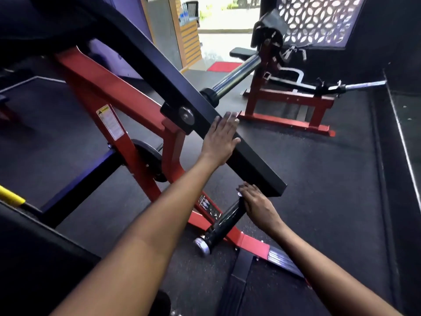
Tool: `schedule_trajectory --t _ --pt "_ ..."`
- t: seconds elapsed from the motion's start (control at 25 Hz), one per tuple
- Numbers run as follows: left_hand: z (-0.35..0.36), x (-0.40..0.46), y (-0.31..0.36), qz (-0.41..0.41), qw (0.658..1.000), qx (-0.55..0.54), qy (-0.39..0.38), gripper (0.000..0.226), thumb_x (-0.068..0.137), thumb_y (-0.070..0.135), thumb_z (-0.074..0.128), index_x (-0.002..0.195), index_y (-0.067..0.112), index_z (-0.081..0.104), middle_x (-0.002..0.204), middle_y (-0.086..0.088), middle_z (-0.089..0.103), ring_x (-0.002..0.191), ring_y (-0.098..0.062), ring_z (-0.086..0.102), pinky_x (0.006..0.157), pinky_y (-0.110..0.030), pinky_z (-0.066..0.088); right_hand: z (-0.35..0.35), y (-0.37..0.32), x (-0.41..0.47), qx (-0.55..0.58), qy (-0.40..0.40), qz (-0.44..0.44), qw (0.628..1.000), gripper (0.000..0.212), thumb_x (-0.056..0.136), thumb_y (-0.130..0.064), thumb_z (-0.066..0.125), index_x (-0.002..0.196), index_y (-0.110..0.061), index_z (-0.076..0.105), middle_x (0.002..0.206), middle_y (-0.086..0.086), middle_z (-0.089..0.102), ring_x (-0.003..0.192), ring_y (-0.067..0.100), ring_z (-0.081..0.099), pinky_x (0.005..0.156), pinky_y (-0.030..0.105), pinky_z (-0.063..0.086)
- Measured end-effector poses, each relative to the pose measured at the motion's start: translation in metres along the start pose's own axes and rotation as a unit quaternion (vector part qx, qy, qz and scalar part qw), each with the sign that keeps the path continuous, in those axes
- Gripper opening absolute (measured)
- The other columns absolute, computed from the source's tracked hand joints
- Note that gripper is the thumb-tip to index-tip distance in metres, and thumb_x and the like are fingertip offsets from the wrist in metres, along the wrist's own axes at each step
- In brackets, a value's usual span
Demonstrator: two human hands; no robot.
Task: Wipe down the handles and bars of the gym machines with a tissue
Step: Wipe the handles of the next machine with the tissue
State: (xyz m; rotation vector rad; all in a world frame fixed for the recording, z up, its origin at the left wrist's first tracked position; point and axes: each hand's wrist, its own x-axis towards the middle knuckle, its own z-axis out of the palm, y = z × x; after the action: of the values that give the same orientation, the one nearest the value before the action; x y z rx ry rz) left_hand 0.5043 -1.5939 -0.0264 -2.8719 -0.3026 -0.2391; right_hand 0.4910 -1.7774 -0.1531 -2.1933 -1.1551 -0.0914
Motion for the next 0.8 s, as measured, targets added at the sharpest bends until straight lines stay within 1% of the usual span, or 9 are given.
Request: schedule_trajectory --t 0.04,0.12,0.24,0.36,0.48,0.6,0.68,0.76,0.8 --pt "0.007 0.004 -0.006 0.001 1.0 0.008 -0.013 0.059 0.105 0.041 0.016 0.154 0.011 0.001 0.162 -0.003 -0.008 0.148 -0.018 -0.011 0.116 -0.035 -0.014 0.004 0.004 -0.002 0.023 0.008 0.018 1.0 0.027 0.084 0.001 0.049 0.106 -0.001 0.064 0.111 0.012 0.066 0.11 0.026 0.06 0.109 0.019 0.022" --pt "0.018 0.005 -0.014 0.012 1.0 0.025 -0.008 0.059 0.105 0.041 0.014 0.154 0.01 0.002 0.162 -0.004 -0.004 0.149 -0.017 -0.008 0.117 -0.035 -0.014 0.013 0.0 -0.007 0.078 0.049 0.042 0.995 0.029 0.085 -0.007 0.042 0.101 -0.003 0.066 0.107 0.011 0.067 0.108 0.023 0.059 0.106 0.018 0.027" --pt "0.022 0.004 -0.016 0.024 0.999 0.019 0.015 0.058 0.105 0.04 0.015 0.154 0.009 0.007 0.162 -0.004 0.002 0.149 -0.018 -0.004 0.117 -0.035 -0.012 0.029 -0.031 -0.018 0.112 0.093 0.016 0.989 0.03 0.085 -0.012 0.04 0.091 -0.003 0.068 0.099 0.011 0.069 0.102 0.019 0.054 0.1 0.022 0.032" --pt "0.02 0.005 -0.017 0.025 0.999 0.029 0.017 0.059 0.104 0.041 0.013 0.154 0.009 0.009 0.162 -0.005 0.003 0.149 -0.019 -0.003 0.118 -0.036 -0.01 0.037 -0.066 -0.03 0.149 0.106 -0.009 0.983 0.027 0.086 -0.011 0.043 0.088 -0.004 0.069 0.092 0.008 0.069 0.094 0.021 0.058 0.097 0.026 0.038" --pt "0.017 0.004 -0.015 0.021 0.999 0.037 0.02 0.061 0.103 0.042 0.009 0.154 0.008 0.007 0.162 -0.006 -0.001 0.149 -0.02 -0.004 0.118 -0.036 -0.011 0.038 -0.115 -0.049 0.174 0.077 -0.057 0.98 0.024 0.087 -0.011 0.044 0.088 -0.005 0.067 0.087 0.006 0.068 0.088 0.018 0.055 0.088 0.032 0.043" --pt "0.015 -0.003 -0.015 0.019 0.999 0.03 0.031 0.06 0.104 0.041 0.011 0.154 0.008 0.004 0.162 -0.006 -0.003 0.149 -0.02 -0.006 0.117 -0.035 -0.012 0.023 -0.144 -0.064 0.251 -0.006 -0.114 0.961 0.023 0.088 -0.004 0.045 0.1 -0.005 0.064 0.101 0.006 0.068 0.096 0.017 0.061 0.091 0.026 0.045" --pt "0.018 -0.009 -0.02 0.035 0.999 0.023 0.026 0.058 0.105 0.038 0.014 0.154 0.009 0.002 0.162 -0.005 -0.003 0.149 -0.019 -0.006 0.117 -0.033 -0.012 0.007 -0.12 -0.046 0.301 0.022 -0.043 0.952 0.024 0.088 0.003 0.045 0.101 -0.002 0.064 0.108 0.006 0.067 0.1 0.014 0.062 0.089 0.022 0.046" --pt "0.021 -0.015 -0.025 0.051 0.998 0.023 0.022 0.057 0.105 0.035 0.017 0.154 0.01 0.002 0.162 -0.005 -0.002 0.149 -0.02 -0.005 0.118 -0.032 -0.011 -0.006 -0.073 -0.012 0.231 0.069 0.069 0.968 0.024 0.088 -0.001 0.041 0.096 -0.002 0.065 0.101 0.011 0.068 0.097 0.02 0.063 0.084 0.029 0.047" --pt "0.022 -0.017 -0.026 0.053 0.998 0.02 0.021 0.057 0.105 0.035 0.019 0.154 0.009 0.003 0.162 -0.005 -0.001 0.149 -0.02 -0.004 0.118 -0.032 -0.01 -0.012 -0.052 0.004 0.159 0.027 0.097 0.982 0.023 0.089 -0.004 0.041 0.094 -0.003 0.064 0.095 0.013 0.068 0.093 0.026 0.063 0.08 0.034 0.046"
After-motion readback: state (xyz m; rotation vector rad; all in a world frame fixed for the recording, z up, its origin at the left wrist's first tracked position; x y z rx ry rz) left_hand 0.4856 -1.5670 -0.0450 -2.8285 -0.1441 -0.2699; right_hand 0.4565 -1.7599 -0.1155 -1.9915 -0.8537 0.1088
